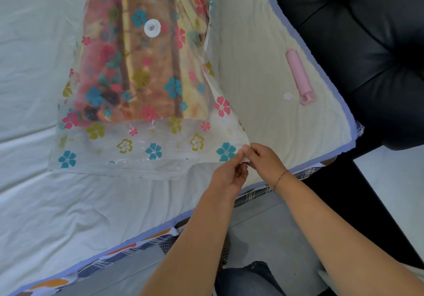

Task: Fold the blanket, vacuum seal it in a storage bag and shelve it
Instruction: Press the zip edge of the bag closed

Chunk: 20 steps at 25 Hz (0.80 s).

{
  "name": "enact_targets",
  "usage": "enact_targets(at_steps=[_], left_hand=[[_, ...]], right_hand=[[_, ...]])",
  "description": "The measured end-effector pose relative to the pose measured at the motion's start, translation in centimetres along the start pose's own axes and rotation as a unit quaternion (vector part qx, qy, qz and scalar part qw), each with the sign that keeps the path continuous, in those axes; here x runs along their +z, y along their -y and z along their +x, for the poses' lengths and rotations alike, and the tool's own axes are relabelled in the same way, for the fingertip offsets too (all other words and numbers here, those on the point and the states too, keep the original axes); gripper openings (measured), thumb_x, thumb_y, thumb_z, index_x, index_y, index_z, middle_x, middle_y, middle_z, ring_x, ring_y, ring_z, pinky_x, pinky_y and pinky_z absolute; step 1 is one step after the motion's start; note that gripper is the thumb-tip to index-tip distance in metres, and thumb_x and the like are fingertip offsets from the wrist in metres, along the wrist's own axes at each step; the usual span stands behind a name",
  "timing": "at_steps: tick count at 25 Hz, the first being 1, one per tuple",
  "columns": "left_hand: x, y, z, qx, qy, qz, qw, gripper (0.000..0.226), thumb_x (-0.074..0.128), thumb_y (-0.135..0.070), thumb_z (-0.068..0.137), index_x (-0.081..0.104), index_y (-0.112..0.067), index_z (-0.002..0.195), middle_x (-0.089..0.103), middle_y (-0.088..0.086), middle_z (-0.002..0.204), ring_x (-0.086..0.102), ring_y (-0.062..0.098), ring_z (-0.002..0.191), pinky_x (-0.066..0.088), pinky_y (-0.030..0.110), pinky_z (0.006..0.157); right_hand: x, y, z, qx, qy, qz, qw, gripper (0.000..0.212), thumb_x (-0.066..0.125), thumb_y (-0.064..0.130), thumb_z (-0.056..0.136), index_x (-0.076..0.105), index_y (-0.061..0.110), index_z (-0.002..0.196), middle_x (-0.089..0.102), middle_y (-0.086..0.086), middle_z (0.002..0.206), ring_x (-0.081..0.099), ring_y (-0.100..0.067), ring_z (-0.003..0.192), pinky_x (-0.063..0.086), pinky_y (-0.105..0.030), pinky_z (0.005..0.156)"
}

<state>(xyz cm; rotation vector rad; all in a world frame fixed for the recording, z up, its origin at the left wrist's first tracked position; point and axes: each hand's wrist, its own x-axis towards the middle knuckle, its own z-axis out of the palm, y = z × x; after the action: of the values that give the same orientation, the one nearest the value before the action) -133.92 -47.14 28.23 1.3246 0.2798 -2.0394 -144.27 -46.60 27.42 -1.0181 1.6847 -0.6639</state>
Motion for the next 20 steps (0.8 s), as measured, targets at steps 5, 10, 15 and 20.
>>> enact_targets(at_steps=[5, 10, 15, 20], left_hand=[[1.6, 1.2, -0.6, -0.005, -0.013, -0.060, 0.998, 0.009, 0.064, 0.000, 0.086, 0.061, -0.005, 0.079, 0.062, 0.005, 0.071, 0.053, 0.009, 0.060, 0.047, 0.012, 0.048], [2.0, 0.8, -0.3, -0.032, -0.020, -0.079, 0.996, 0.008, 0.063, -0.002, 0.088, 0.059, -0.006, 0.082, 0.061, 0.006, 0.073, 0.054, 0.010, 0.059, 0.046, 0.012, 0.044], [-0.2, -1.1, 0.9, -0.013, -0.051, -0.065, 0.996, 0.009, 0.066, -0.005, 0.087, 0.059, -0.004, 0.081, 0.058, 0.006, 0.074, 0.047, 0.007, 0.053, 0.044, 0.011, 0.043], [-1.9, -2.2, 1.5, -0.002, -0.066, -0.076, 0.995, 0.012, 0.071, -0.009, 0.083, 0.060, -0.006, 0.086, 0.058, 0.005, 0.077, 0.046, 0.007, 0.055, 0.045, 0.011, 0.044]], right_hand=[[-1.8, -0.6, -0.1, -0.029, 0.012, 0.028, 0.999, 0.031, 0.047, 0.019, 0.100, 0.052, 0.004, 0.073, 0.040, -0.008, 0.065, 0.038, -0.016, 0.062, 0.035, -0.031, 0.061], [-3.1, -0.8, 0.5, -0.031, 0.023, 0.013, 0.999, 0.036, 0.046, 0.018, 0.100, 0.054, -0.013, 0.085, 0.042, -0.011, 0.072, 0.040, -0.017, 0.067, 0.045, -0.016, 0.058], [-3.4, -0.5, 0.4, -0.031, 0.041, 0.016, 0.999, 0.028, 0.046, 0.019, 0.100, 0.050, 0.006, 0.075, 0.043, -0.008, 0.069, 0.046, -0.012, 0.069, 0.051, -0.015, 0.069], [-3.6, -0.9, 0.8, -0.006, 0.045, 0.028, 0.999, 0.031, 0.045, 0.019, 0.100, 0.060, -0.005, 0.087, 0.055, -0.010, 0.080, 0.052, -0.011, 0.072, 0.048, -0.014, 0.064]])
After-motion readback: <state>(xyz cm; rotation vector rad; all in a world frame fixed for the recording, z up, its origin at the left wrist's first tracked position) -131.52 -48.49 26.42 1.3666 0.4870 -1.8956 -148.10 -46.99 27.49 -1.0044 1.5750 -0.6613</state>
